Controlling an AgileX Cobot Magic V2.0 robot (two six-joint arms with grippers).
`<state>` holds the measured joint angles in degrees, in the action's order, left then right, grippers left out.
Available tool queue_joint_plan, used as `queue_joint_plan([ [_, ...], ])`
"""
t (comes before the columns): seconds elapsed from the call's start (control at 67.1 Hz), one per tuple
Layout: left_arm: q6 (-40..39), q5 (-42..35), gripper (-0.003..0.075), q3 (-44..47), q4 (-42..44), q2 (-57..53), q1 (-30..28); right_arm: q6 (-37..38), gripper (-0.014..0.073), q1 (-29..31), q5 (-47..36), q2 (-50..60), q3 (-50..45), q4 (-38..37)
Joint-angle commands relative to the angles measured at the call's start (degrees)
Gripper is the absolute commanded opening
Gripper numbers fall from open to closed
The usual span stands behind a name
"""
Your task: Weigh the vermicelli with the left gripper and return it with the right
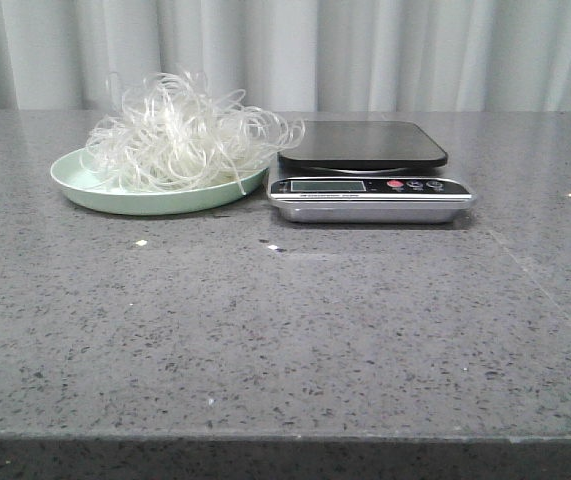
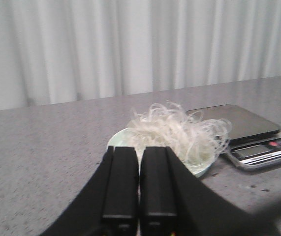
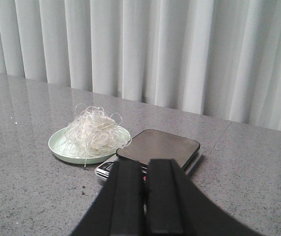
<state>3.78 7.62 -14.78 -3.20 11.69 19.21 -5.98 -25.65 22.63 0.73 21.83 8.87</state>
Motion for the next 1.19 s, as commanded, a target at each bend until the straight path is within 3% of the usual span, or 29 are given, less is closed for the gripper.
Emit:
queue_joint_plan([
  [0.0, -0.17, -8.02, 0.0134, 2.92, 0.31, -0.6, -5.76, -0.16, 0.0168, 0.28, -4.39, 0.25, 1.36, 0.03],
  [0.164, -0.17, -7.62, 0.0134, 9.24, 0.31, -5.68, -16.92, -0.16, 0.0168, 0.28, -4.39, 0.25, 1.36, 0.03],
  [0.268, -0.17, -8.02, 0.0134, 12.84, 0.31, -9.91, -20.5, -0.16, 0.0168, 0.28, -4.39, 0.25, 1.36, 0.03],
  [0.388, -0.72, -5.26, 0.0134, 15.34, 0.6, -13.21, -20.57, -0.16, 0.0168, 0.28, -4.39, 0.25, 1.36, 0.03],
  [0.552, -1.45, -7.2, 0.0134, 15.34, 1.76, -13.17, -20.35, -0.16, 0.0168, 0.28, -4.41, 0.25, 1.36, -0.01],
  [0.701, -8.1, -9.52, 0.0134, 15.34, 7.0, -13.17, -20.35, -0.16, 0.0168, 0.28, -4.41, 0.25, 1.36, -0.01],
  [1.178, -8.23, -9.32, 0.0134, 15.34, 5.58, -13.17, -20.35, -0.16, 0.0168, 0.28, -4.41, 0.25, 1.36, -0.01],
])
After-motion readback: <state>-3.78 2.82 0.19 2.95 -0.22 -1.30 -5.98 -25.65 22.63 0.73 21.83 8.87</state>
